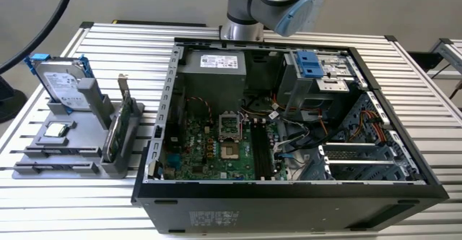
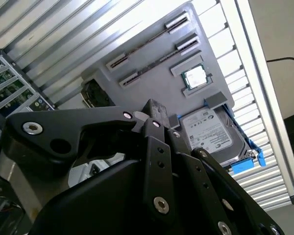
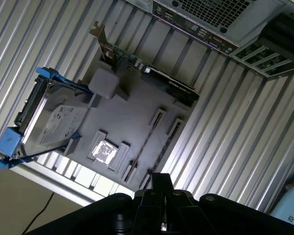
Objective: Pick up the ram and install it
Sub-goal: 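Pick up the ram and move it above insertion slot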
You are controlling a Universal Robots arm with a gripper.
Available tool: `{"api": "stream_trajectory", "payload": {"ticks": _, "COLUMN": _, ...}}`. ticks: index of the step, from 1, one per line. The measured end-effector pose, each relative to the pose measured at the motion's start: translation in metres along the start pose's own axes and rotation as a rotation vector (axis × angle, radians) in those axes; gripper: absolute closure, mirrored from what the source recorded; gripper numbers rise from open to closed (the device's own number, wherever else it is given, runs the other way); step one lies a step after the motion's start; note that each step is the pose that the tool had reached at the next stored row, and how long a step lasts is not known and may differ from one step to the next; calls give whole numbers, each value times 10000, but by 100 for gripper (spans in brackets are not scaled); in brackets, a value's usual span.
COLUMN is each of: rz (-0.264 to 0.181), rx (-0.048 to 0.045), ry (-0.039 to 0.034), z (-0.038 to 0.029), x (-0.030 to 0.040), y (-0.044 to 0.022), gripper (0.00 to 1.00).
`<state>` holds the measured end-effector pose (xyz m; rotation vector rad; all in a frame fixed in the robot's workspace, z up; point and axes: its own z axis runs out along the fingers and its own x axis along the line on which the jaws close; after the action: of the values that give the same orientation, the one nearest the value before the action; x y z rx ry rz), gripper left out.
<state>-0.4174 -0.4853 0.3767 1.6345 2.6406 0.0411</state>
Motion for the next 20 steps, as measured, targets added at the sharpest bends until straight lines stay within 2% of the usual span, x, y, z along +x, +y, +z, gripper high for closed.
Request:
{"api": "stream_trajectory", "payload": {"ticks": 6, "rz": 204, "rx": 4, "ry": -9, "z": 0, "x": 0, "y": 0, "gripper": 100}}
{"api": "stream_trajectory", "payload": {"ticks": 20, "rz": 1896, "rx": 31, "ry": -78, "z": 0, "x": 0, "y": 0, "gripper": 100}}
